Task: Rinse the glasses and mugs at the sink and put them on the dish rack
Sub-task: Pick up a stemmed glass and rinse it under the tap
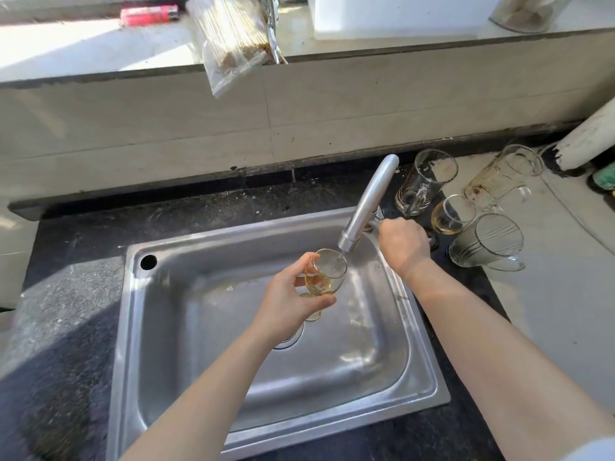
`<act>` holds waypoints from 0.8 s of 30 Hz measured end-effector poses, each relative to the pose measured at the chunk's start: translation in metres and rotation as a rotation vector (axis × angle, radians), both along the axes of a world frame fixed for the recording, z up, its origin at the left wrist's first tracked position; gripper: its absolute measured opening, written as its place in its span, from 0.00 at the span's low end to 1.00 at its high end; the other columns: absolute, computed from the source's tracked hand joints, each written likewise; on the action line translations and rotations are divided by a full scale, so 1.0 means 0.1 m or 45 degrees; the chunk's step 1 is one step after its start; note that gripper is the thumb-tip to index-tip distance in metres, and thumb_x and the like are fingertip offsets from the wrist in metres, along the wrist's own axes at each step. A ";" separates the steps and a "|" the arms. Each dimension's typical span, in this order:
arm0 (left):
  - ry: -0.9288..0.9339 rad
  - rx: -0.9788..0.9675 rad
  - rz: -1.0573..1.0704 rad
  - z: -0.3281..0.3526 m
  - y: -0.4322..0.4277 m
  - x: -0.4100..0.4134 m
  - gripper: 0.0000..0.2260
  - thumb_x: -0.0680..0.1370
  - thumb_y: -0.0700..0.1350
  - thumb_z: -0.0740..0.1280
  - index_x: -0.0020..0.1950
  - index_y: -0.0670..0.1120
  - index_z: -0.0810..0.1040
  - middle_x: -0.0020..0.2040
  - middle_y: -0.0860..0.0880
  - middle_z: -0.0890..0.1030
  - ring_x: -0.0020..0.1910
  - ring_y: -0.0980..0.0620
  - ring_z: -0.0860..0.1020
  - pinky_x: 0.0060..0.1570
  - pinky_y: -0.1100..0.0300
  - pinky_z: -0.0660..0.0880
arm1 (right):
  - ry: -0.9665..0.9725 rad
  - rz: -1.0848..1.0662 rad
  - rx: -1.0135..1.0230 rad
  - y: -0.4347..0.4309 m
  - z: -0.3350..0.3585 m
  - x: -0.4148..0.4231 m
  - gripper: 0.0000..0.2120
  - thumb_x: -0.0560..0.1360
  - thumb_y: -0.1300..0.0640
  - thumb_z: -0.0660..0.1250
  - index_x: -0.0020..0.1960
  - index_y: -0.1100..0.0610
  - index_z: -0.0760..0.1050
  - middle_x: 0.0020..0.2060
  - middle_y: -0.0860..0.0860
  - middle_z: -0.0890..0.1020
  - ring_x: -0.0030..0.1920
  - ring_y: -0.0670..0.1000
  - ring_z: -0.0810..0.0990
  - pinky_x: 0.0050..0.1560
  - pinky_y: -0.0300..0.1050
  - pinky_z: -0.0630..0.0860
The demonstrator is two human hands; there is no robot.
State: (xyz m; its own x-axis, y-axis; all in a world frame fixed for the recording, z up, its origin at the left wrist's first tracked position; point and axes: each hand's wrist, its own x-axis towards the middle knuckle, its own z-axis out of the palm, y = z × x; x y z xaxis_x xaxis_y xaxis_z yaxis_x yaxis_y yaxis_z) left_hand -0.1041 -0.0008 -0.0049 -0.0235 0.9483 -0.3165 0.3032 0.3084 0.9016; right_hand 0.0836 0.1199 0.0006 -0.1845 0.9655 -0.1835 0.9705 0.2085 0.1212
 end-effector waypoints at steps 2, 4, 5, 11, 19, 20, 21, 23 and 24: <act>0.017 0.002 -0.004 0.00 0.01 0.01 0.29 0.66 0.42 0.79 0.64 0.56 0.74 0.51 0.52 0.79 0.48 0.63 0.78 0.46 0.74 0.71 | 0.005 0.003 0.000 0.00 -0.01 0.00 0.11 0.78 0.67 0.57 0.53 0.62 0.76 0.49 0.59 0.82 0.51 0.61 0.81 0.46 0.50 0.74; 0.024 0.006 -0.006 0.01 0.02 0.01 0.28 0.66 0.43 0.79 0.62 0.58 0.74 0.52 0.53 0.78 0.50 0.62 0.78 0.46 0.74 0.70 | 0.005 0.007 -0.001 -0.01 -0.01 -0.01 0.11 0.78 0.68 0.56 0.54 0.62 0.76 0.49 0.59 0.82 0.52 0.61 0.81 0.46 0.50 0.74; 0.026 0.013 -0.006 0.01 0.02 0.02 0.28 0.66 0.42 0.79 0.60 0.60 0.73 0.52 0.54 0.78 0.50 0.61 0.78 0.45 0.74 0.71 | 0.008 0.007 -0.004 -0.01 -0.01 -0.01 0.11 0.78 0.68 0.56 0.54 0.62 0.76 0.50 0.59 0.82 0.52 0.61 0.80 0.47 0.50 0.74; 0.013 0.032 0.009 0.03 0.06 0.08 0.27 0.66 0.42 0.79 0.58 0.63 0.74 0.49 0.57 0.79 0.50 0.59 0.79 0.43 0.77 0.69 | 0.240 -0.160 -0.125 -0.01 0.02 0.02 0.12 0.79 0.59 0.58 0.57 0.63 0.76 0.54 0.59 0.80 0.55 0.61 0.78 0.50 0.49 0.73; 0.018 0.043 0.010 0.03 0.09 0.14 0.29 0.66 0.43 0.79 0.63 0.58 0.75 0.51 0.56 0.80 0.51 0.58 0.79 0.43 0.72 0.73 | 1.086 -0.422 -0.161 -0.30 0.25 0.11 0.11 0.76 0.59 0.65 0.56 0.58 0.81 0.48 0.53 0.82 0.48 0.51 0.79 0.48 0.39 0.71; 0.022 0.041 0.013 0.03 0.08 0.13 0.29 0.66 0.43 0.79 0.64 0.58 0.74 0.52 0.55 0.80 0.51 0.58 0.79 0.44 0.71 0.73 | 1.151 -0.419 -0.206 -0.34 0.27 0.11 0.11 0.76 0.60 0.65 0.57 0.57 0.81 0.48 0.53 0.82 0.49 0.49 0.79 0.48 0.38 0.70; 0.024 0.046 0.015 0.02 0.08 0.12 0.29 0.66 0.43 0.79 0.63 0.58 0.75 0.51 0.54 0.80 0.51 0.58 0.79 0.45 0.70 0.73 | 1.144 -0.389 -0.201 -0.34 0.29 0.11 0.12 0.76 0.60 0.65 0.58 0.57 0.80 0.50 0.53 0.82 0.50 0.48 0.78 0.50 0.38 0.70; 0.026 0.058 0.021 0.03 0.08 0.12 0.28 0.66 0.43 0.79 0.61 0.59 0.75 0.51 0.53 0.81 0.51 0.58 0.79 0.47 0.69 0.73 | 0.943 -0.304 -0.092 -0.27 0.28 0.13 0.15 0.77 0.59 0.63 0.62 0.59 0.77 0.55 0.56 0.80 0.55 0.53 0.77 0.54 0.43 0.72; 0.028 0.062 0.021 0.03 0.08 0.13 0.28 0.66 0.43 0.79 0.61 0.60 0.75 0.51 0.53 0.81 0.51 0.58 0.80 0.48 0.67 0.74 | 0.811 -0.289 -0.074 -0.21 0.27 0.13 0.16 0.78 0.58 0.62 0.64 0.60 0.75 0.57 0.58 0.79 0.58 0.57 0.76 0.56 0.47 0.73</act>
